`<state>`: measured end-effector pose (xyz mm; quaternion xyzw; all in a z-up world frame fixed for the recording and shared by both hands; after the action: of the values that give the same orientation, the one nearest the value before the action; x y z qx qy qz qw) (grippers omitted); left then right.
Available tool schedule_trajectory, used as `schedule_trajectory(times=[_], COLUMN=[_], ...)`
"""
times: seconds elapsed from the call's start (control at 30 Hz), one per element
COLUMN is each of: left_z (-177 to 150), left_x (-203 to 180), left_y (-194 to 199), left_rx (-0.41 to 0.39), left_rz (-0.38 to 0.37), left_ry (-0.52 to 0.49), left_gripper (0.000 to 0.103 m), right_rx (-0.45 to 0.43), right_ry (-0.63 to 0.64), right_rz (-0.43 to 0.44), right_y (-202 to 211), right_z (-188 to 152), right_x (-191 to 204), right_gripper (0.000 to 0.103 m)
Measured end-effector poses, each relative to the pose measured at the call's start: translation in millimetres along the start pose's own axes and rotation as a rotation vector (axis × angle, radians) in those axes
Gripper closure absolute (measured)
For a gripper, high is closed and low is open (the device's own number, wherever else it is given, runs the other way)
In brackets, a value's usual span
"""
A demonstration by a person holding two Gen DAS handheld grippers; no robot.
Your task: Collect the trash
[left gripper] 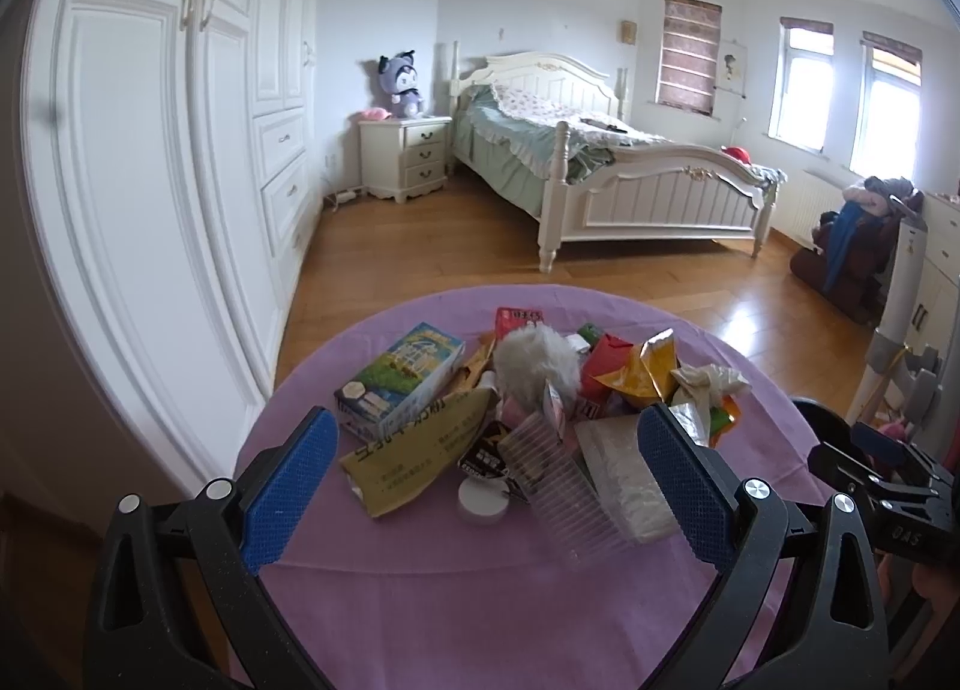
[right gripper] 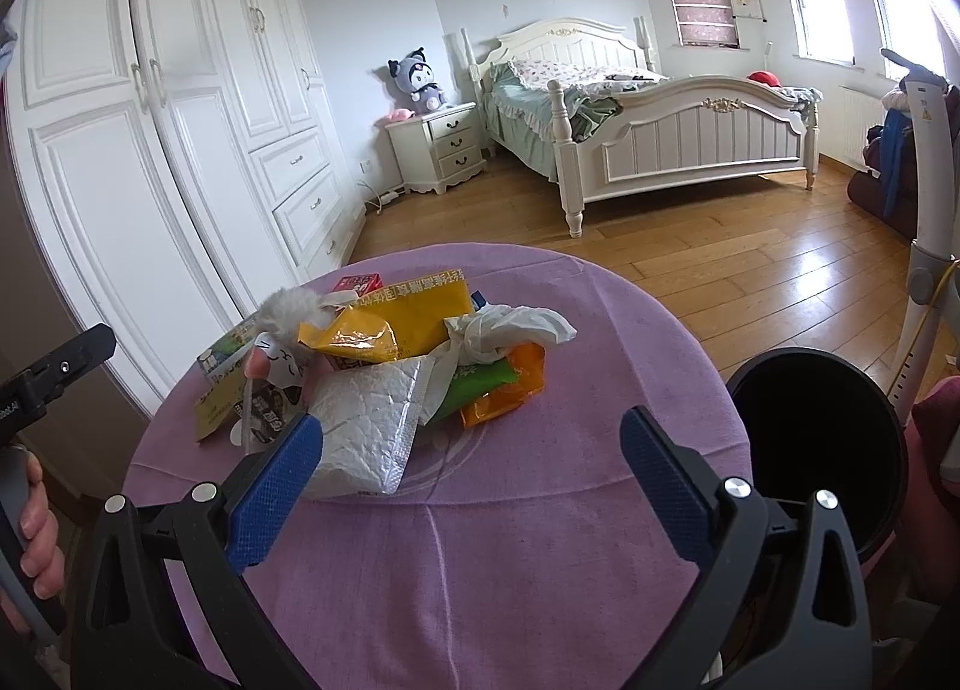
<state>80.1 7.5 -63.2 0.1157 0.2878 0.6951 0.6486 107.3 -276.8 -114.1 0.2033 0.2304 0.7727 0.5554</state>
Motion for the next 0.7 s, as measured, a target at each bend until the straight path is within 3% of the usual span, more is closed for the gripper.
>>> schedule_trajectory(times=[0.7], left_z=[1.2], left_x=[-2.0], left_y=[-9.5], left_rx=[0.019], left_rz=[0.008], left_ry=[-0.003], left_gripper=[0.004], right_rx=[0.015], right_ry=[0.006], right_rz=[0.007], right_y=[-7.9], right_z=[-2.4], right_x=[-0.3], right_gripper=[0.005])
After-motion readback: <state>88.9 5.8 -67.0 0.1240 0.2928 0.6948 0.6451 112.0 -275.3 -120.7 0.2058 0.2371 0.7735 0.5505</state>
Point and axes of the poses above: each gripper's, at about its wrist camera, not at the fingertips, and y roughly against the way its jaws point, x to its left, z to its top, the point moved 8 cm from there along -y, roughly the way its jaws point, and after that the axes turned 12 degrees about y, right-handed, at the moved point
